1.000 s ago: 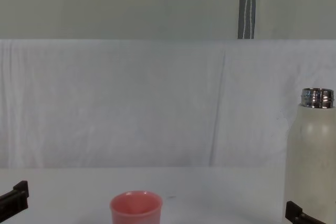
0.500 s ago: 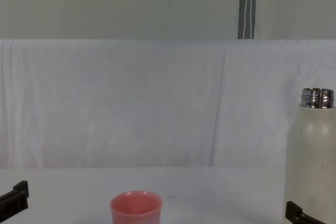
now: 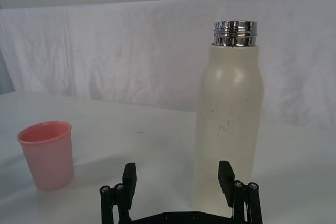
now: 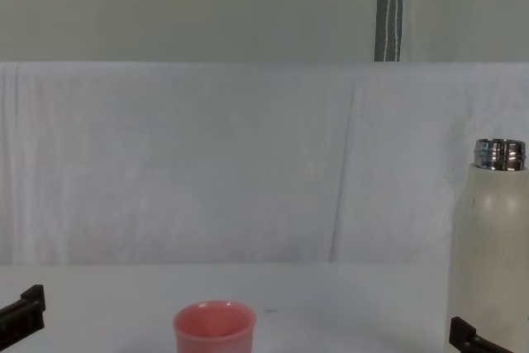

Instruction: Grasp the thermos with one hand and pour water into the cup lid.

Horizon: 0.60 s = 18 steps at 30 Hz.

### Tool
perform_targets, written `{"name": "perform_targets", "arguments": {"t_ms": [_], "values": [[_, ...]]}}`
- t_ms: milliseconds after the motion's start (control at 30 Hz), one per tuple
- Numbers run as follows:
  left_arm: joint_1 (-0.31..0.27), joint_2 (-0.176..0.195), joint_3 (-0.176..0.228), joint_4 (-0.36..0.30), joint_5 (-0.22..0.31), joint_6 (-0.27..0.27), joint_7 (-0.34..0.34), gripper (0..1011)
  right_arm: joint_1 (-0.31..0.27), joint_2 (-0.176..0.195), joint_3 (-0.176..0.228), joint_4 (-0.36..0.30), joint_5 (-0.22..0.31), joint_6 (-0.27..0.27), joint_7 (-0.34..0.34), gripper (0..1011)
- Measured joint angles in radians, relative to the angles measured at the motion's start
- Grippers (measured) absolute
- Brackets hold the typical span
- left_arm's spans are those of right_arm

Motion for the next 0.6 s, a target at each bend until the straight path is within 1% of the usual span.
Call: {"name": "perform_targets", "arguments": {"t_ms": [600], "values": [[0.0, 0.0, 0.0, 0.0, 0.0, 0.0, 0.0, 1001, 0.0, 0.0, 0.0, 0.0, 0.0, 0.0, 0.0, 1003]]}}
